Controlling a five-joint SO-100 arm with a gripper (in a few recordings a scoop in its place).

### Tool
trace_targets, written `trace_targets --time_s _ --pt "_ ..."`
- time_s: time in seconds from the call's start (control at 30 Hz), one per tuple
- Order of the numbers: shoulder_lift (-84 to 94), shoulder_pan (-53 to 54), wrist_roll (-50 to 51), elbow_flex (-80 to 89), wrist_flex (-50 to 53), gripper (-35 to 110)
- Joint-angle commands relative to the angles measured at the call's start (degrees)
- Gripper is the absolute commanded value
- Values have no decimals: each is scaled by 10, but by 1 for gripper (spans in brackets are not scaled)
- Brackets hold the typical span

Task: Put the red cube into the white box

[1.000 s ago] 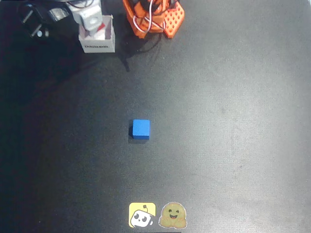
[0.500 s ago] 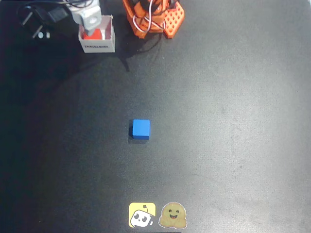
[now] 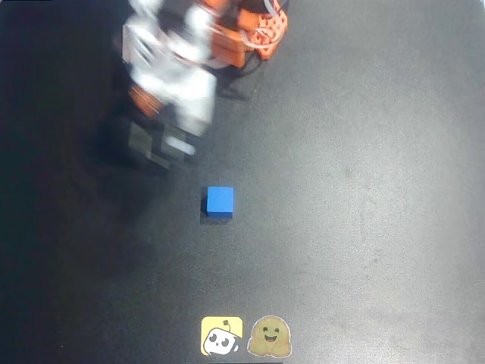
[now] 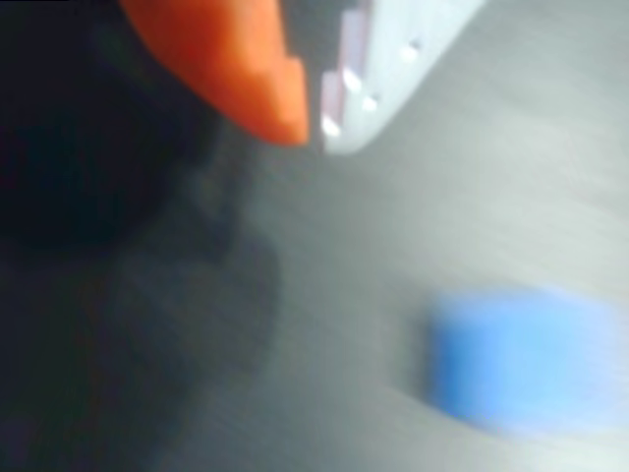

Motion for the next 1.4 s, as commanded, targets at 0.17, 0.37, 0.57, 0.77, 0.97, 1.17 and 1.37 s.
trace_targets --time_s 0.17,0.37,0.57,0.77,0.97,1.17,1.37 --pt "38 -137 7 25 -24 0" --pt "166 -172 6 134 -24 0" --pt "278 -163 6 217 -27 0" --pt "379 -163 6 283 -39 0" --pt "561 -163 5 405 -45 0" --pt "561 -161 25 464 -107 0" --pt "561 -153 54 464 -105 0"
